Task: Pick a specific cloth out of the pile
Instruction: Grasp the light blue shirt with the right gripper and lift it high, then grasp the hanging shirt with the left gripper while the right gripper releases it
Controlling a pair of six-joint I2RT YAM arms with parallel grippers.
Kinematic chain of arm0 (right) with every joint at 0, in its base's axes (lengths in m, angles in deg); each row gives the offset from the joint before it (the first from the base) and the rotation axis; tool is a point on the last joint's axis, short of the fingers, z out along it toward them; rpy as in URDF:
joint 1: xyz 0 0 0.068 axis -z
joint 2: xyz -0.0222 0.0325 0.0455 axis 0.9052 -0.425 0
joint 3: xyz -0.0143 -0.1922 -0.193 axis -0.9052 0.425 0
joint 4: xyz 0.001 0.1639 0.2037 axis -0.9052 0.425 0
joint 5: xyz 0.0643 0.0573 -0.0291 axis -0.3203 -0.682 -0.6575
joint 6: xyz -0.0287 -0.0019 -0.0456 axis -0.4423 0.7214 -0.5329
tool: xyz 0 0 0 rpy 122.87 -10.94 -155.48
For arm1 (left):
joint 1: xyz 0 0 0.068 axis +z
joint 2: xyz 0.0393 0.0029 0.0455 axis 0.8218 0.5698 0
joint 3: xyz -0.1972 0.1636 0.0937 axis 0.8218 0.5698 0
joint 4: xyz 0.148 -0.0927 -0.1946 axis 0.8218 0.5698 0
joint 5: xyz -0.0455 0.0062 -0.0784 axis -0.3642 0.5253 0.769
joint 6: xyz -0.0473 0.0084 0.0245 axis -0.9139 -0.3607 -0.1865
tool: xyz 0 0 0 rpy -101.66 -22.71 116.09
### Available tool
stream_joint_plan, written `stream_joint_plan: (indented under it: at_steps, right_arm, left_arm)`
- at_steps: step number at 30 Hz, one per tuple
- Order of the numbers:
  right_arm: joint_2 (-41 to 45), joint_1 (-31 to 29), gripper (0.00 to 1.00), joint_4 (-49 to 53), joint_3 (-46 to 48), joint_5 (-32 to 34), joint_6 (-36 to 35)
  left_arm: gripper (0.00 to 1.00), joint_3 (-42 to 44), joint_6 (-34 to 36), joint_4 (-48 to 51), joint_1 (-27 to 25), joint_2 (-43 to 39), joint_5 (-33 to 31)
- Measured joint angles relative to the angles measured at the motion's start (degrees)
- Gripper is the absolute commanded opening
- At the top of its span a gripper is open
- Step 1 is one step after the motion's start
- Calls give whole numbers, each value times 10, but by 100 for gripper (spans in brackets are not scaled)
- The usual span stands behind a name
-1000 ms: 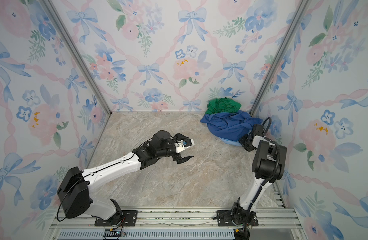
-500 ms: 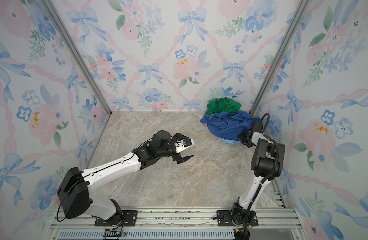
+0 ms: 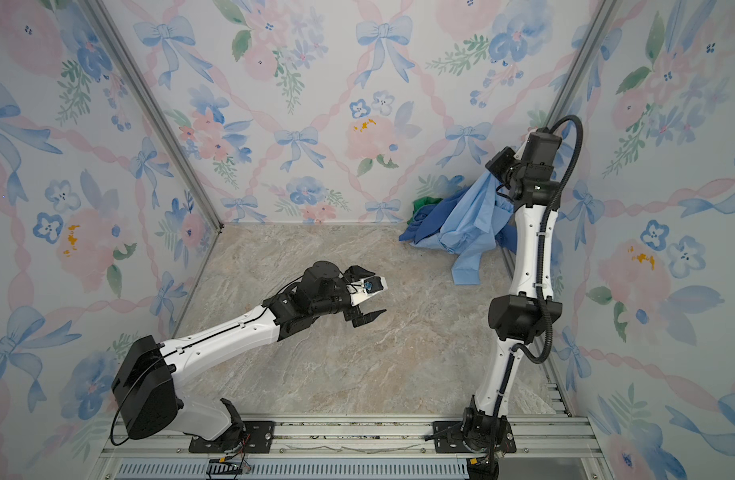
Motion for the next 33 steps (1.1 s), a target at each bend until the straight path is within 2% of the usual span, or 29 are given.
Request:
stream_joint_plan:
  at_steps: [4,7,10,20,26,28,33]
  right_arm:
    - [47,-10,0,-112,45,-15,114]
    - [44,-35,0,-152,35,-1,144]
    - [43,-90,0,-213,34,14,166]
    - [58,-291,0,-367,22,55,160]
    - [86,-359,0,-438,25,56,150]
    - [106,-366,0,-460,62,52,152]
    - [152,-367,0,-535,248,28,188]
  left_arm:
    - [98,0,0,0,0,-2,-2]
    - [98,0,0,0,5,-6,0]
    - [98,1,-8,-7,26,-13,11]
    - [98,21,-71,-84,160,-94,70]
    - [98,34,-69,-101,190,-128,60]
    - [98,42,-66,-98,190,-142,52]
    - [98,73,-82,-54,186,-222,19]
